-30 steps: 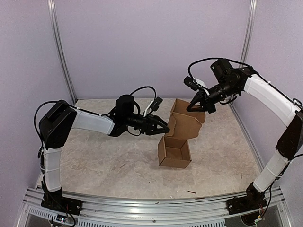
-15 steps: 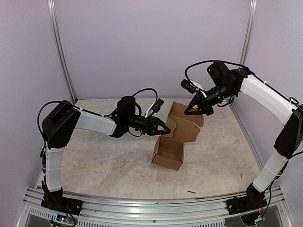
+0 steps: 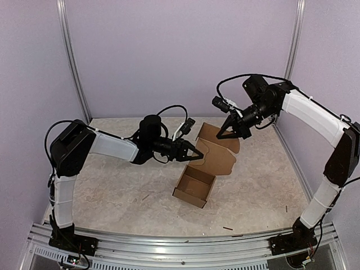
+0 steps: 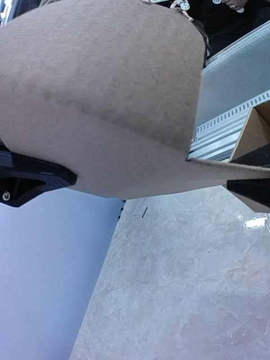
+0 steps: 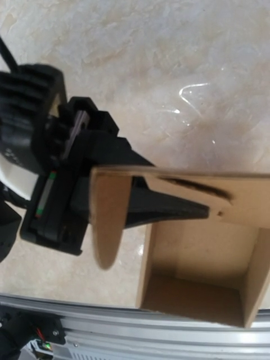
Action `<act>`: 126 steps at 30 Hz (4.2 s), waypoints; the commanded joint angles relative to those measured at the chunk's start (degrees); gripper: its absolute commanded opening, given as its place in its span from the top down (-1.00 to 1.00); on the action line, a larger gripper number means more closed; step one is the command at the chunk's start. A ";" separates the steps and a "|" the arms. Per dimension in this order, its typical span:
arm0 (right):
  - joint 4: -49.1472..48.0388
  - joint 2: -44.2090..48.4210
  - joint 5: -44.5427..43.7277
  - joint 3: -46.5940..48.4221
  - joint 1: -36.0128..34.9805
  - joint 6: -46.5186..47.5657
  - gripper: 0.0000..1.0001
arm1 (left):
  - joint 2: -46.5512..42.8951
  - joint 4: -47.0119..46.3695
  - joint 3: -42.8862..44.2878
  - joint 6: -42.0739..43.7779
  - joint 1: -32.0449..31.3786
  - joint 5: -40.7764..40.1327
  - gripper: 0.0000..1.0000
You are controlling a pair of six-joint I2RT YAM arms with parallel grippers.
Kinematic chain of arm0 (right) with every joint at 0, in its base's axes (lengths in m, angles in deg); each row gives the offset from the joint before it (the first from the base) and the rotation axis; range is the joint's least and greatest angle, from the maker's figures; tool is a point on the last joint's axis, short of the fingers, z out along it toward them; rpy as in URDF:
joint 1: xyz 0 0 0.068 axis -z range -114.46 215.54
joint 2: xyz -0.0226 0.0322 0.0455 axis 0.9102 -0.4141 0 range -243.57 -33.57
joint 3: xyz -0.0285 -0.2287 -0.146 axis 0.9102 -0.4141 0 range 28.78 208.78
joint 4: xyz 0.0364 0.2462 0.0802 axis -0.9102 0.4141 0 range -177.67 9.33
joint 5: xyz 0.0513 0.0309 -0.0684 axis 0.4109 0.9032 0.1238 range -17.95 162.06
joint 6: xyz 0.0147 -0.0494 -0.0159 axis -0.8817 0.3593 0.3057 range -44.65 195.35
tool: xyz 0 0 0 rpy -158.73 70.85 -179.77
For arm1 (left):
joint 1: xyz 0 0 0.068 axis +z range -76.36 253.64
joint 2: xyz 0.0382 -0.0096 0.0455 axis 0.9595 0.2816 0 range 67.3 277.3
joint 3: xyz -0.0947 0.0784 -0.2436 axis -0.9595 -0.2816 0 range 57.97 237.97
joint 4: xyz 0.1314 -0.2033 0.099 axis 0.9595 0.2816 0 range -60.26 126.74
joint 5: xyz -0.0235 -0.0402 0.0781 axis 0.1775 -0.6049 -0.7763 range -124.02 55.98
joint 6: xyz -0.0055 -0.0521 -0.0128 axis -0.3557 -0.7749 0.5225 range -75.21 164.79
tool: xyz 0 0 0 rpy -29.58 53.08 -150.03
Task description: Fold the paper box
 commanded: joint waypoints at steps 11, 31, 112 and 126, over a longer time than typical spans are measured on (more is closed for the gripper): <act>-17.92 5.29 13.92 -5.66 16.46 -13.68 0.13 | -10.13 -18.38 -12.85 -7.30 2.82 -6.68 1.00; -23.25 1.10 20.12 -14.78 6.98 -13.75 0.14 | -9.86 -22.92 -12.54 -12.50 3.94 -17.84 1.00; -65.87 8.13 21.21 -30.09 2.44 -49.30 0.71 | -5.60 -20.87 -4.54 -14.89 -1.23 -14.35 1.00; -71.07 4.24 24.09 -28.59 1.80 -55.21 0.77 | -4.10 -18.94 -2.31 -15.15 -2.05 -12.03 1.00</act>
